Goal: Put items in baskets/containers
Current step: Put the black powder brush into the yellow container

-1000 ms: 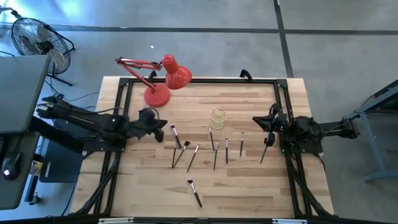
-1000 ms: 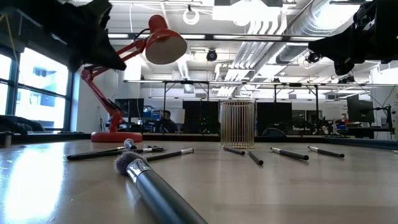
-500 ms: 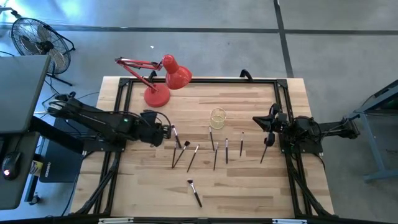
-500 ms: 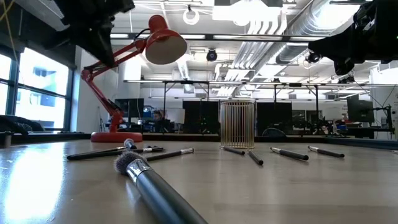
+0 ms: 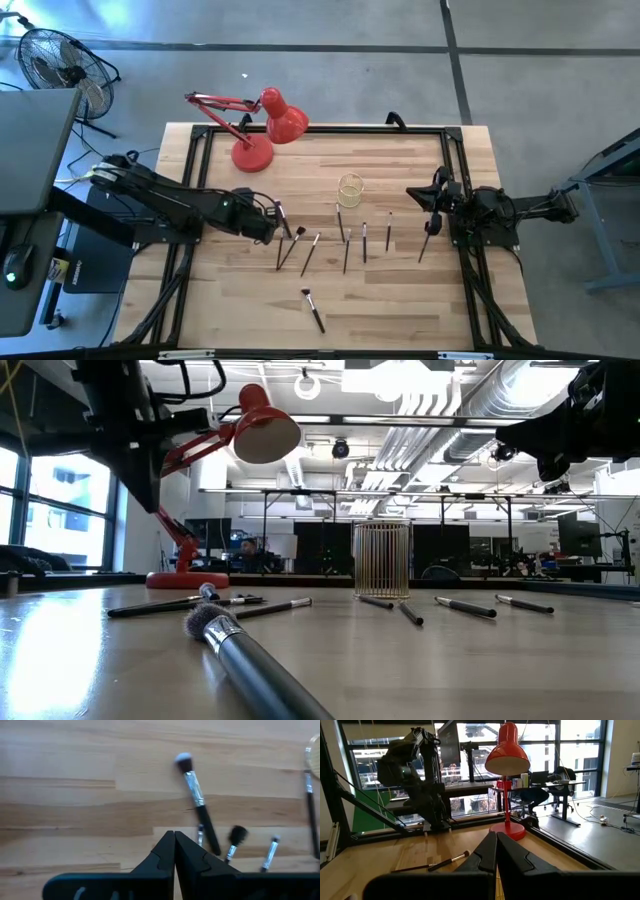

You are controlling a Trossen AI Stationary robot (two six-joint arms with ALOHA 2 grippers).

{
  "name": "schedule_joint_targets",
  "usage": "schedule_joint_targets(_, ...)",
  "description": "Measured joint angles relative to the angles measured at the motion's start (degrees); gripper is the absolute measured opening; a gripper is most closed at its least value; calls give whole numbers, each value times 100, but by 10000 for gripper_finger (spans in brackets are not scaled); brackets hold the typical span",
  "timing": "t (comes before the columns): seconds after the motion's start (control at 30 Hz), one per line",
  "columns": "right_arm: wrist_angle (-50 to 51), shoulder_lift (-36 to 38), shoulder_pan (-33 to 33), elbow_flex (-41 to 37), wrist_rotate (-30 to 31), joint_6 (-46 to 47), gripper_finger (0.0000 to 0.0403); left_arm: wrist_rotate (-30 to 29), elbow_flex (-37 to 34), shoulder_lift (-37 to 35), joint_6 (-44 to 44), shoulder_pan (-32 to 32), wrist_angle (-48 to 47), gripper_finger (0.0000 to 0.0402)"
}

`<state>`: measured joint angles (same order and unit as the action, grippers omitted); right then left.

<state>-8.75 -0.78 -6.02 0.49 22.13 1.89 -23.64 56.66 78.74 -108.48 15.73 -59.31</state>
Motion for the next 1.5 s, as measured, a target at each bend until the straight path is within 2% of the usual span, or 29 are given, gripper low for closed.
schedule_joint_targets(0.17, 1, -2, -1, 0, 0, 0, 5, 113, -1, 201, -132, 0, 40, 16)
schedule_joint_targets(0.43, 7, 0, 0, 0, 0, 0, 5, 378, -4, 414, 23, -351, 118, 100)
schedule_joint_targets(0.57, -3, -2, -2, 0, 0, -1, 5, 407, -7, 498, 155, -645, 387, 122)
schedule_joint_targets(0.8, -3, -1, 0, 0, 0, -1, 5, 370, -4, 483, 412, -1233, 967, 123)
schedule_joint_targets(1.03, 2, -1, -1, 0, 0, 0, 5, 482, -4, 514, 801, -1679, 1051, 122)
schedule_joint_targets(1.4, 21, -13, -2, 1, -1, -1, 5, 702, -4, 1656, 928, -1724, 2139, 122)
schedule_joint_targets(1.5, 39, -28, 0, 2, -2, 0, 5, 928, -8, 1873, 931, -1771, 2093, 122)
